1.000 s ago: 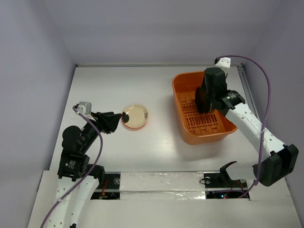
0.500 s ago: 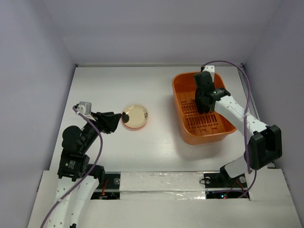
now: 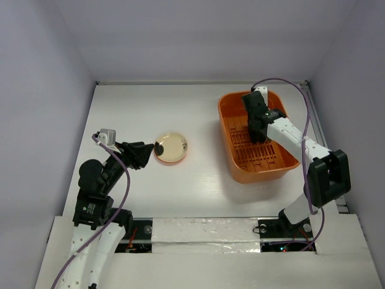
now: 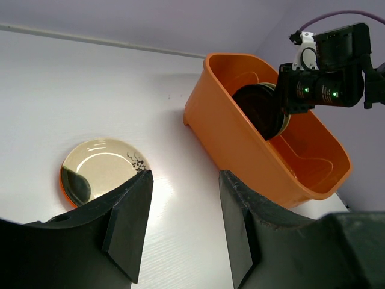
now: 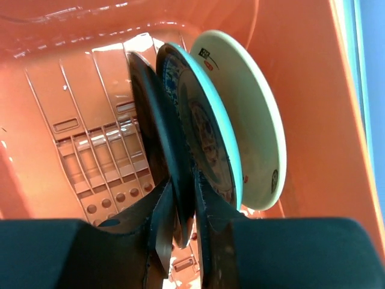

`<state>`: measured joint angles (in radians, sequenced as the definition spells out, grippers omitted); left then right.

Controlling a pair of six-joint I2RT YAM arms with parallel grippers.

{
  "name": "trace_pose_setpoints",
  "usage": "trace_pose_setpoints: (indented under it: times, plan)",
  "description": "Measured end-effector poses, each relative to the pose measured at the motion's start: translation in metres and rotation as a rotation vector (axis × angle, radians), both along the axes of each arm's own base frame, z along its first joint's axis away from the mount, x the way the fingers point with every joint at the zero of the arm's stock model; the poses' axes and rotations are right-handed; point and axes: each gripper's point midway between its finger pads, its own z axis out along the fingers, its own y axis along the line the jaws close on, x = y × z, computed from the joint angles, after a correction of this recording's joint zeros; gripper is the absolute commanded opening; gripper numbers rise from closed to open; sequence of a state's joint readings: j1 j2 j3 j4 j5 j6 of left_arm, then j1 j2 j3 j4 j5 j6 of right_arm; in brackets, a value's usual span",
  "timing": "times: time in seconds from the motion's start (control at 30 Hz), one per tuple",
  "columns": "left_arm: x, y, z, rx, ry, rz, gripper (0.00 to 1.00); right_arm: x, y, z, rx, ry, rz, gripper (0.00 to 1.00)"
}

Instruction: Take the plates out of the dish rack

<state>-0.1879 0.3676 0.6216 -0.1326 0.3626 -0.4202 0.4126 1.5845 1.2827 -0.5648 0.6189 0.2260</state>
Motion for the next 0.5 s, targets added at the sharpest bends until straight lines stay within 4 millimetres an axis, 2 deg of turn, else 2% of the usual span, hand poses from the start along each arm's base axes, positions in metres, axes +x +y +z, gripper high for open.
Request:
trace_pose_setpoints:
  times: [0.27,0.4,0.5]
  plan:
    - [-0.001,0.000,0.001,-0.001,-0.004,0.000,0.45,0.002,-0.001,0.022,-0.016,-0.020,0.006,0.08]
    - [-0.001,0.000,0.001,-0.001,-0.004,0.000,0.45,0.000,-0.001,0.048,-0.021,-0.058,0.011,0.03]
    - [-0.001,0.000,0.001,-0.001,-0.004,0.000,0.45,-0.007,-0.001,0.076,0.000,-0.116,0.020,0.00]
